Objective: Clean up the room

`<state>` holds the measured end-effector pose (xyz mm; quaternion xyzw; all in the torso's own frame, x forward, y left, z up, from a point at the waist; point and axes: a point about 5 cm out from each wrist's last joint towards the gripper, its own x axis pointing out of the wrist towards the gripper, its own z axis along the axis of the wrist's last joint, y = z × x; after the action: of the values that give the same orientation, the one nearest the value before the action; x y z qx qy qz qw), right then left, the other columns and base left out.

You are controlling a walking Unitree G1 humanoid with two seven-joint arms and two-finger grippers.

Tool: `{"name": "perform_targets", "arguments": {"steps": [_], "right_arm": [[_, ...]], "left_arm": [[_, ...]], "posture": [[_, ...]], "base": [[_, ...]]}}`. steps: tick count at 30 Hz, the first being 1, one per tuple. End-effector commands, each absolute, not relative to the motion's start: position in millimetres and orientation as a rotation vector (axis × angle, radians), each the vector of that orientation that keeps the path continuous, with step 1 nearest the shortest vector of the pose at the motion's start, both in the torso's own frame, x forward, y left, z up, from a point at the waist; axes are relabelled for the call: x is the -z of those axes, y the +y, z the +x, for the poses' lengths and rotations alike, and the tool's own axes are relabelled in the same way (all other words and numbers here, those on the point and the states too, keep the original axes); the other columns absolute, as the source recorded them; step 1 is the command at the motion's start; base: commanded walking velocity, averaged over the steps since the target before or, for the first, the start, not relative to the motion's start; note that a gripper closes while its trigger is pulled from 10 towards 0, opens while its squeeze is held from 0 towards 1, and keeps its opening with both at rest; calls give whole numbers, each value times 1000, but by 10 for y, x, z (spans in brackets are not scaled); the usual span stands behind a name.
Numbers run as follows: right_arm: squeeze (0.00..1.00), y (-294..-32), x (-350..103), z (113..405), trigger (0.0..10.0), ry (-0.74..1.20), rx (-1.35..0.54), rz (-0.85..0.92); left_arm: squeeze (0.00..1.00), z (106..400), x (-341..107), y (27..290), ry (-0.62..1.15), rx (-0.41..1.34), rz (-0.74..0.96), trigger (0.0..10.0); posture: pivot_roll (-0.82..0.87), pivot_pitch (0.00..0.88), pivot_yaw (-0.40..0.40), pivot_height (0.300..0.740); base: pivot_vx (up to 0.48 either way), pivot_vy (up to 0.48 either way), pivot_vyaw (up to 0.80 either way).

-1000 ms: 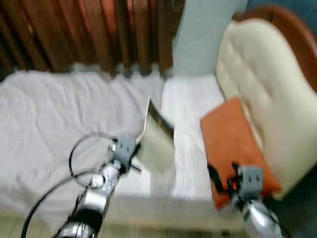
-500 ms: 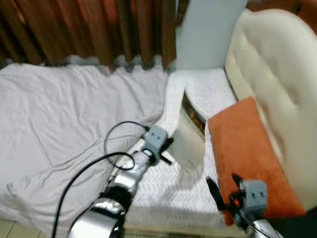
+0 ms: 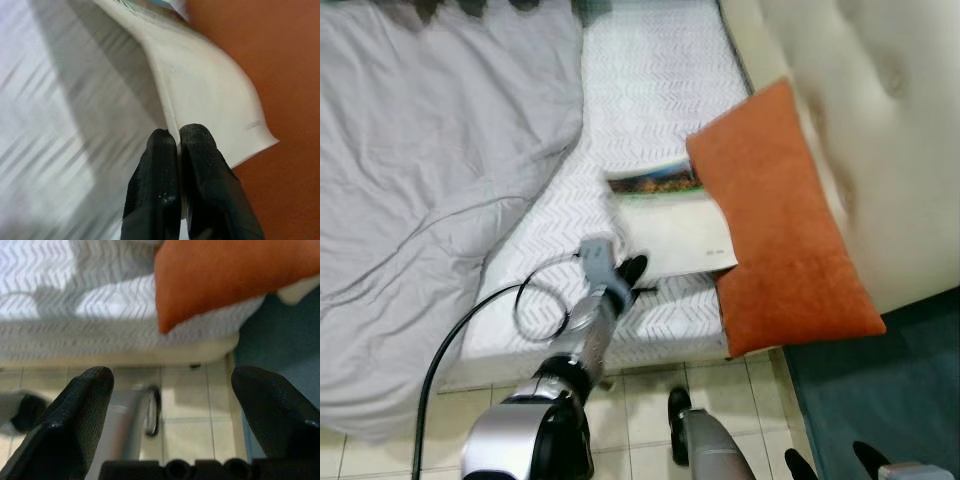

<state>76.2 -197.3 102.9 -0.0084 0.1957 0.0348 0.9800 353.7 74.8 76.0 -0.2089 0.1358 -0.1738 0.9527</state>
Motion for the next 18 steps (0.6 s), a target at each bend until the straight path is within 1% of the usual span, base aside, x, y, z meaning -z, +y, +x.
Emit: {"name": "perform_targets", "arguments": {"steps": [1,2,3,4,5,6,8,10,11,13,15,16,17,18], "right_arm": [[0,-1957,-1089,707,10000,414,-82,-6],[0,-1958,-1082,702,10000,420,-82,-2],[0,-1958,-1082,702,10000,420,-82,-2],[0,-1952,-1077,690,10000,428,-83,2],[0,-1930,-1057,689,10000,440,-91,9],[0,-1912,-1058,690,10000,444,-96,14],[0,-1898,-1059,692,10000,446,-98,18],[0,-1876,-1064,683,10000,453,-98,28],[0,-1876,-1064,683,10000,453,-98,28],[0,-1865,-1065,666,10000,464,-97,35],[0,-1852,-1058,649,10000,471,-96,40],[0,-1845,-1054,643,10000,474,-92,42],[0,-1845,-1054,643,10000,474,-92,42],[0,-1843,-1053,642,10000,475,-91,43]], "left_arm": [[0,3341,-445,787,422,396,-333,10000],[0,3316,-399,844,439,395,-292,10000],[0,3316,-399,844,439,395,-292,10000],[0,3291,-354,903,455,388,-267,10000],[0,3241,-267,1027,490,368,-203,10000],[0,3219,-233,1084,504,360,-170,10000],[0,3205,-210,1124,514,357,-138,10000],[0,3229,-229,1209,508,365,-9,10000],[0,3229,-229,1209,508,365,-9,10000],[0,3259,-263,1236,495,371,51,10000],[0,3290,-298,1209,485,352,26,10000],[0,3340,-353,1155,471,292,-100,10000],[0,3340,-353,1155,471,292,-100,10000],[0,3359,-376,1127,466,271,-153,10000]], "posture": [[-493,618,-93,740],[-487,619,-92,740],[-487,619,-92,740],[-474,622,-90,740],[-469,624,-91,740],[-464,624,-90,740],[-461,625,-89,740],[-452,634,-87,740],[-452,634,-87,740],[-445,636,-79,740],[-446,635,-74,740],[-448,636,-69,740],[-448,636,-69,740],[-448,636,-69,740]], "base": [[0,0,0],[0,0,0],[0,0,0],[0,0,0],[0,0,0],[0,0,0],[0,0,0],[0,0,0],[0,0,0],[0,0,0],[0,0,0],[0,0,0],[0,0,0],[0,0,0]]}}
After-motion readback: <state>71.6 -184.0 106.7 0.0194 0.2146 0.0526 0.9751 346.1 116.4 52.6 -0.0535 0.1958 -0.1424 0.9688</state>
